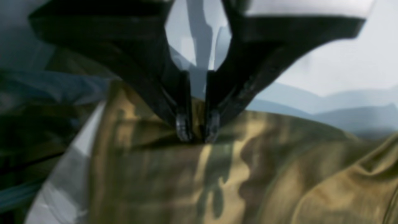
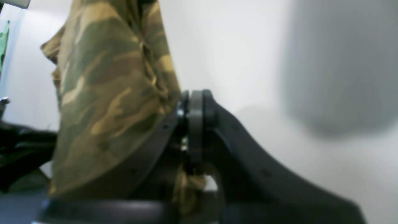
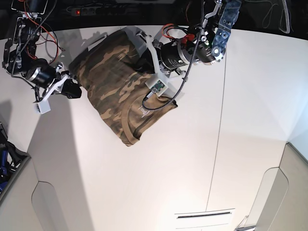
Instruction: Fold the T-shirt properly
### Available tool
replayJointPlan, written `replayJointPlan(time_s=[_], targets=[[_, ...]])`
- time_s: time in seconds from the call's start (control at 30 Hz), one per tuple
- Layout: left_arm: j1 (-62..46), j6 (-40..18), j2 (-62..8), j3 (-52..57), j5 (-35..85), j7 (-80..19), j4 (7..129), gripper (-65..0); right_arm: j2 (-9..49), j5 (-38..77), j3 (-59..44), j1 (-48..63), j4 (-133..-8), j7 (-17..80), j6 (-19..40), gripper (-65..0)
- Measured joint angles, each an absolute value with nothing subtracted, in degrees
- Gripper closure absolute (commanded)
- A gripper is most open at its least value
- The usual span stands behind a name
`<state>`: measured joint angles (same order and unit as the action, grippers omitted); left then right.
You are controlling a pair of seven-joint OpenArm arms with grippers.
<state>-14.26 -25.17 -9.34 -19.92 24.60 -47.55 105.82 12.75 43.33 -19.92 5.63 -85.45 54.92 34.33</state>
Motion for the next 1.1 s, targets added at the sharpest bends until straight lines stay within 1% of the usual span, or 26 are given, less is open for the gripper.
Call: replayJointPlan(time_s=[0.13,0.37,0.57,0.67,0.8,0.93,1.1], targets=[[-10.8,-25.3,-9.5,-19.8,21.2,-47.6,101.3,-8.4,9.8,45.0,-19.9,8.0,-85.4,54.9,34.4,0.0],[-4.2,-25.4,-9.6,-19.9,19.4,-47.5,96.2,-8.4,7.1,48.9,-19.9,11.5,-85.4,55.0,34.7,0.0],[-1.2,-22.0,-12.9,-19.8,19.0,-47.7,96.1,-8.4,4.9,51.4,-20.0,12.5,-85.6,57.3,35.2,0.0],[-1.0,-21.6,-14.3,-19.6,19.0,-47.5,96.1,-8.4,4.8,51.6,-20.0,12.4,-85.6,57.3,35.4,0.0],[-3.1,-21.6,-15.2,-18.6,19.0,-47.5,97.7,-8.4,6.6,51.6,-19.9,12.4,-85.7,58.3,35.4,0.0],[-6.2,-21.6,-15.3,-13.6,19.1,-47.3,103.3,-8.4,10.7,51.4,-19.9,12.7,-86.4,60.6,35.4,0.0],[-16.7,-25.8,-15.2,-6.0,22.7,-49.3,112.2,-8.4,16.0,52.2,-19.8,16.9,-91.4,60.7,35.3,0.0]])
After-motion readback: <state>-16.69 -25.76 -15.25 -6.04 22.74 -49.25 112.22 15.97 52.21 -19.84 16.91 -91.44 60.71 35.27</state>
